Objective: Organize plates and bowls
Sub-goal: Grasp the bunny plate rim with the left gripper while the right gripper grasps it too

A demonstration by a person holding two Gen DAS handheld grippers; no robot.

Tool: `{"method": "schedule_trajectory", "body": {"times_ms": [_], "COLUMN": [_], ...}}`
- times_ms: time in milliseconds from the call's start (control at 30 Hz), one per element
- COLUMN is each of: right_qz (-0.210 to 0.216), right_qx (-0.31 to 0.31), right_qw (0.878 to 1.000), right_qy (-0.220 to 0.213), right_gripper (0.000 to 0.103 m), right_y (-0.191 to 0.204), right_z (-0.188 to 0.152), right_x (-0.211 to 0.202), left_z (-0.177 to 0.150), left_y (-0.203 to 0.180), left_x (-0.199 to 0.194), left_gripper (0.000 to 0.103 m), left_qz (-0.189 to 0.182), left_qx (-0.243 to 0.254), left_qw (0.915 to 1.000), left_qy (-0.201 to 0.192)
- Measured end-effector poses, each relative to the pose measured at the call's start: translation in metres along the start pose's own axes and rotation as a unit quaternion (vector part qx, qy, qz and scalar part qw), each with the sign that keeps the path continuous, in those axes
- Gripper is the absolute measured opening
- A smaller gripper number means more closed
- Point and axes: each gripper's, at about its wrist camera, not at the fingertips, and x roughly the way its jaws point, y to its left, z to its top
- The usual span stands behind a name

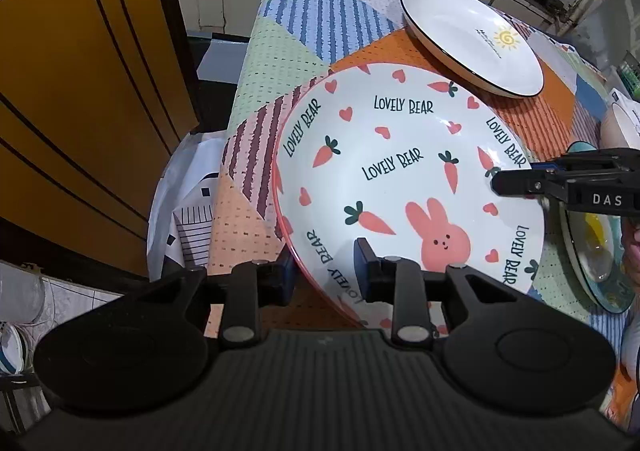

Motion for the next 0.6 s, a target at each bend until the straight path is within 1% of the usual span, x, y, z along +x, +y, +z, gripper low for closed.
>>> {"method": "schedule_trajectory", "body": {"times_ms": [100, 167, 233, 433, 500, 600], "right_qz": [0.003, 0.004, 0.014, 0.03, 0.032, 0.02], "right_qx": [-0.014, -0.032, -0.035, -0.053, -0.054, -0.06], "right_qw": [1.0, 0.999, 0.999, 0.998, 0.998, 0.998], "right_qy": [0.012, 0.009, 0.007, -0.019, -0.023, -0.028], "right_gripper": [0.02, 0.02, 0.02, 0.02, 0.02, 0.02], "right_y": [0.002, 0.006, 0.006, 0.009, 0.007, 0.006], "right_z": [0.003, 0.002, 0.002, -0.005, -0.007, -0.009], "right_x": [-0.001, -0.008, -0.018, -0.06, -0.078, -0.103], "left_z": [0.001, 0.0, -0.001, -0.001, -0.001, -0.006], "left_y": [0.002, 0.01, 0.015, 0.009, 0.003, -0.006], "left_x": [-0.001, -0.008, -0.015, -0.029, -0.028, -0.02], "left_gripper": [0.029, 0.029, 0.029, 0.029, 0.029, 0.029], "left_qz": [0.006, 0.003, 0.004, 0.022, 0.017, 0.008], "left_qx": [-0.009, -0.013, -0.008, 0.02, 0.026, 0.037], "left_qw": [0.9999, 0.9999, 0.9999, 0.9988, 0.9985, 0.998], "left_qy": [0.008, -0.001, -0.01, -0.039, -0.044, -0.051]}}
